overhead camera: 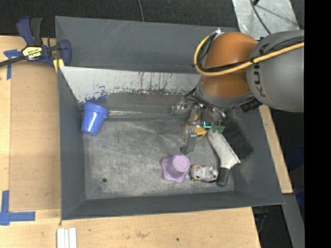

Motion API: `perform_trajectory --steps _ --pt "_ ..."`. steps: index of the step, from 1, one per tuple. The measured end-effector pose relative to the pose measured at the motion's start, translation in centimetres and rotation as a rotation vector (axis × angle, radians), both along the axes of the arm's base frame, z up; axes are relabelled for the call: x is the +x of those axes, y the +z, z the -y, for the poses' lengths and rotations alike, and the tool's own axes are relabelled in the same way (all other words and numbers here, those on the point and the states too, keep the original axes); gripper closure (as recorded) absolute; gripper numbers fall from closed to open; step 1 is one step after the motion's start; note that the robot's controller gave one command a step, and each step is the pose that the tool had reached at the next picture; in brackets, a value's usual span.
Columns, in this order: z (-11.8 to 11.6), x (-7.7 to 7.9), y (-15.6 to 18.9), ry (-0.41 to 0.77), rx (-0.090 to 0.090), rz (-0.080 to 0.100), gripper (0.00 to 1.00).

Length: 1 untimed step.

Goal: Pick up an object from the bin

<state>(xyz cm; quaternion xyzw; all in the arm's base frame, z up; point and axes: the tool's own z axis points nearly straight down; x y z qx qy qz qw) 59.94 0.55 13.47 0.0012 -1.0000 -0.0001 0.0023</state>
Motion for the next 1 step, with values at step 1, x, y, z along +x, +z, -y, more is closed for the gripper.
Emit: perform_trajectory --steps 1 --pt "0.00 0.19 0.43 0.000 0.000 0.008 0.00"
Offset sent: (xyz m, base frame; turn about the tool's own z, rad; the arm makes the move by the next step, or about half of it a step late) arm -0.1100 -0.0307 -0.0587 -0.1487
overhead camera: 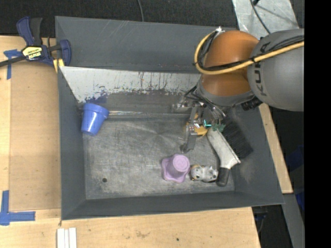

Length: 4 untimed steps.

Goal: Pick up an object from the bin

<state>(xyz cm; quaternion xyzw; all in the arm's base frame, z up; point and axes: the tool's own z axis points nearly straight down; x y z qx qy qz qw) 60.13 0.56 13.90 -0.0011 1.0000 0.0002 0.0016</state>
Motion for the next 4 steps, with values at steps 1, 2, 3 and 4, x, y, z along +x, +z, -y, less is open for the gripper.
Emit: perform_trajectory --steps 1,2,3,4 --pt "3.3 -10.6 -5.8 0.145 -0.004 0.019 1.00" --pt "3.3 -10.6 -5.8 0.145 -0.004 0.018 1.00" --pt "3.3 -10.7 -5.6 0.149 -0.003 0.013 1.00" --pt "1.1 -9.1 -1.4 0.456 -0.001 0.000 0.00"
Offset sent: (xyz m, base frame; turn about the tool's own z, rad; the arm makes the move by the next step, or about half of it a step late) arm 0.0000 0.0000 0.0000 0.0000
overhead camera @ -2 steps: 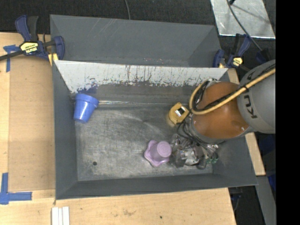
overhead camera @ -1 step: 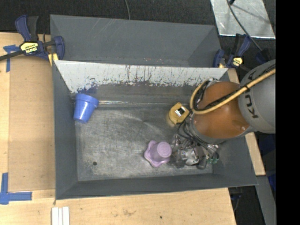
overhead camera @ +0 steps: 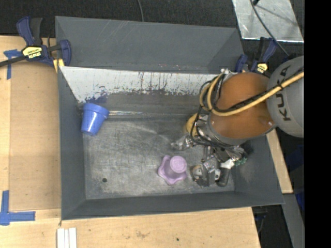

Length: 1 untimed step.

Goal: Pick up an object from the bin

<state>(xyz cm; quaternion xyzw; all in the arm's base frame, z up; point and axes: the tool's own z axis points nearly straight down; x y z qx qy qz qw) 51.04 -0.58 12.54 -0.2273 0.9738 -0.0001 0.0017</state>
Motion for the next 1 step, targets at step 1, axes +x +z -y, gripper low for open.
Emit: perform_trajectory --steps 1 --pt "-0.40 0.26 0.28 0.004 0.000 0.000 0.00"
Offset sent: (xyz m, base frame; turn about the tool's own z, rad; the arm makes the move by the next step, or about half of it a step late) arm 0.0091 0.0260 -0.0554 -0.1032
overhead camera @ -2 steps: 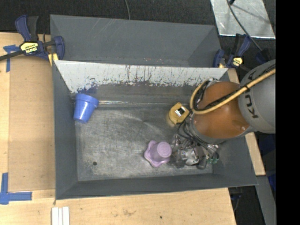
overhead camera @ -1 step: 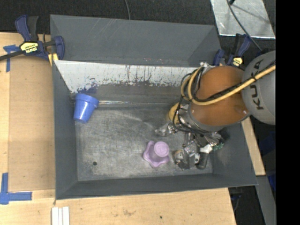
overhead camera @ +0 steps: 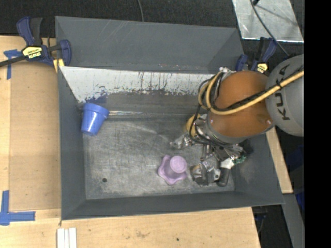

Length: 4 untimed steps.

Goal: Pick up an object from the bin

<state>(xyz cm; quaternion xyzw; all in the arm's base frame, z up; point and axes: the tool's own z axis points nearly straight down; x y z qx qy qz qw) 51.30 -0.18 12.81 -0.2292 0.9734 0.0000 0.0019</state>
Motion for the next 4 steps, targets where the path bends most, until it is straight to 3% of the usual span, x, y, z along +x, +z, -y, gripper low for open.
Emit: perform_trajectory --steps 1,2,3,4 --pt "-1.0 0.5 -2.7 0.045 -0.001 0.003 0.00" --pt "-4.6 1.0 -5.3 -0.304 0.002 0.009 1.00" --pt "-4.6 1.0 -5.3 -0.304 0.002 0.009 1.00" --pt "-1.7 -0.5 8.8 -0.142 0.000 0.003 1.00"
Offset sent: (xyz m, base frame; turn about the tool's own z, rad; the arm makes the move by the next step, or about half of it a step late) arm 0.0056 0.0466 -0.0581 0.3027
